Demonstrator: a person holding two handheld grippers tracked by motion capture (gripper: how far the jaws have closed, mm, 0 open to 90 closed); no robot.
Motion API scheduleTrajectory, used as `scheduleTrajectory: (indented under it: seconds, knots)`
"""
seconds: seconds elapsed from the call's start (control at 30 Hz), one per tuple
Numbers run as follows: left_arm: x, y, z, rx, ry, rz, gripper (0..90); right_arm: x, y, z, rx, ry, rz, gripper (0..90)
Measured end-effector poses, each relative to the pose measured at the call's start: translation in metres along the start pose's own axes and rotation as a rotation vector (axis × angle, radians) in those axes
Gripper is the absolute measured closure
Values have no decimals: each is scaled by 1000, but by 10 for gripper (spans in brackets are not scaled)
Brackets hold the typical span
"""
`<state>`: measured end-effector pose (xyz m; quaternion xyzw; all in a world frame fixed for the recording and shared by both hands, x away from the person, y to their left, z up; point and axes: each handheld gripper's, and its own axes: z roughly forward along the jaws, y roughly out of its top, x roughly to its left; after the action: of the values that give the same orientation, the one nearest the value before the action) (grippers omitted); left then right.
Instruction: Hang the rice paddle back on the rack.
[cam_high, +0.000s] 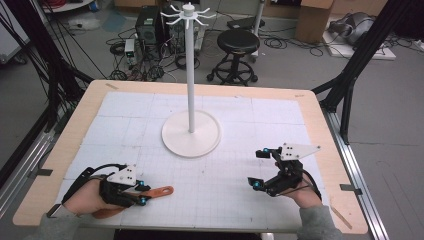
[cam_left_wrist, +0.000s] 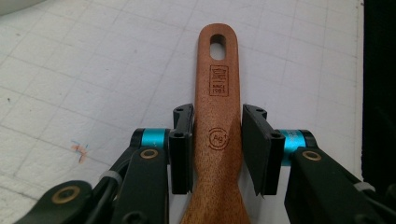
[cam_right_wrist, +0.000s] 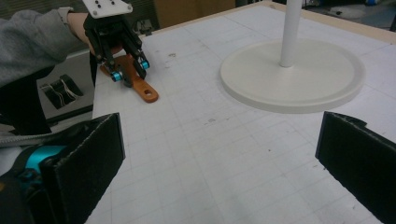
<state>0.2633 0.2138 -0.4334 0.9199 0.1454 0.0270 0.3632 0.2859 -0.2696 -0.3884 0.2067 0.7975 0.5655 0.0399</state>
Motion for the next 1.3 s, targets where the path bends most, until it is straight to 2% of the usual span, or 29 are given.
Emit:
scheduleTrajectory:
  seconds: [0.27,0.4,0.43,0.47,0.6,0.87,0.97,1.3]
  knots:
    - [1,1,-3,0,16,-3,651,-2,0,-1,-1,-1,2,2]
    - [1,2,-10,-31,54,2,652,-1,0,-2,-8,-3,0,1]
    - [1,2,-10,-31,54,2,652,0,0,-3,-10,-3,-2,2]
    - [0,2,-13,-61,58,-9,652,0,0,-3,-11,-5,-2,1]
    - [-1,3,-19,-96,59,-22,652,-1,0,-2,-8,-4,-1,2]
    - [-5,13,-25,-132,53,-7,652,0,-1,-3,-6,-2,2,1]
    - [-6,16,-30,-154,80,-3,651,1,-1,-4,-8,-7,-2,2]
    - [-10,19,-45,-199,111,4,651,4,-1,-4,3,-12,-3,2]
